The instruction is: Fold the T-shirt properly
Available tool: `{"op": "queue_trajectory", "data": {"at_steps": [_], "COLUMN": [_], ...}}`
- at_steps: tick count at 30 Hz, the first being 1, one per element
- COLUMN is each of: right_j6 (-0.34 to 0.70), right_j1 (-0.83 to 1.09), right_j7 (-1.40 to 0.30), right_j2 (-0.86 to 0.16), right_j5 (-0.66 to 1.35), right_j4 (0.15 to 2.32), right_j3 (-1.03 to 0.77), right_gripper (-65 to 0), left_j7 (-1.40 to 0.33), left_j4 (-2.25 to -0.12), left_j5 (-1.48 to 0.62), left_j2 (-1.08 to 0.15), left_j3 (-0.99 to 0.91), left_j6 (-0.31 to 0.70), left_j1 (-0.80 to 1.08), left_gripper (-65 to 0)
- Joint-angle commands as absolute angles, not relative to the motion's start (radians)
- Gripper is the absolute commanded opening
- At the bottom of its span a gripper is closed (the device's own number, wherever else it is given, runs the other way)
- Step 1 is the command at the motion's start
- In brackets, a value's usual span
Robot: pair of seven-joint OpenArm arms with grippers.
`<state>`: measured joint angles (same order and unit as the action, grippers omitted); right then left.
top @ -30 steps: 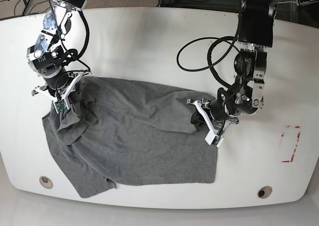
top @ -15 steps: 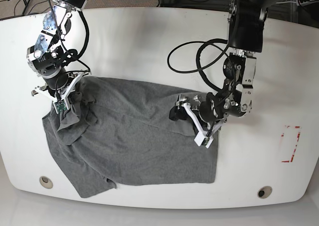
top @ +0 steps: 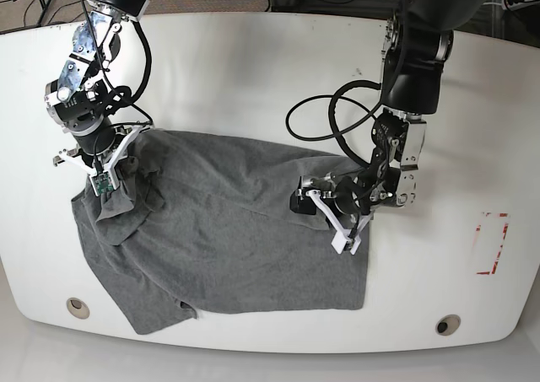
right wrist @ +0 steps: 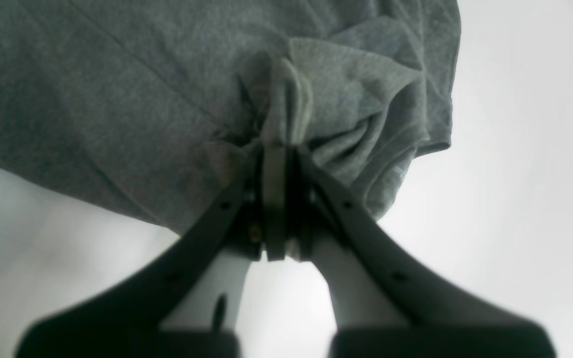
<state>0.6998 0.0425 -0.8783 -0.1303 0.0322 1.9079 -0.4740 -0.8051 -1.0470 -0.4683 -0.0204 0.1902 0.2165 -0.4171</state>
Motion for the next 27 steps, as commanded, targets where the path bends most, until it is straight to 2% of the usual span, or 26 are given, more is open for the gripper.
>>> {"op": "queue_trajectory", "data": {"at_steps": [1, 6, 8, 10, 16, 18, 27], "right_j6": [0.698, 0.698, 0.698, 0.698, 0.698, 0.698, 0.698], "right_j1": [0.028, 0.016, 0.016, 0.015, 0.015, 0.015, 0.015], "right_j7": [-0.858, -0.858, -0.858, -0.858, -0.858, -0.858, -0.858], "right_j2": [-0.142, -0.142, -0.142, -0.142, -0.142, -0.142, -0.142], "right_j5": [0.044, 0.044, 0.044, 0.044, 0.044, 0.044, 0.044], "right_j4": [1.925, 1.923, 1.923, 1.923, 1.923, 1.923, 1.923], "right_j3": [-0.476, -0.476, -0.476, -0.476, -0.476, -0.476, -0.476], "right_gripper": [-64.8, -64.8, -64.8, -64.8, -64.8, -64.8, -64.8], "left_j7": [-0.779, -0.779, -0.779, -0.777, -0.768, -0.766, -0.768], "left_j4": [-1.067, -1.069, -1.067, -1.066, -1.066, -1.066, -1.075], "left_j5": [-0.487, -0.487, -0.487, -0.487, -0.487, -0.487, -0.49], "left_j2": [-0.013, -0.015, -0.015, -0.015, -0.015, -0.015, -0.016], "left_j3": [0.208, 0.219, 0.219, 0.22, 0.225, 0.225, 0.22], "left_j6": [0.222, 0.222, 0.222, 0.222, 0.222, 0.223, 0.226], "left_j1": [-0.455, -0.453, -0.453, -0.452, -0.452, -0.453, -0.456], "left_gripper": [-13.2, -13.6, -17.2, -25.6, -59.6, -65.0, -65.0]}}
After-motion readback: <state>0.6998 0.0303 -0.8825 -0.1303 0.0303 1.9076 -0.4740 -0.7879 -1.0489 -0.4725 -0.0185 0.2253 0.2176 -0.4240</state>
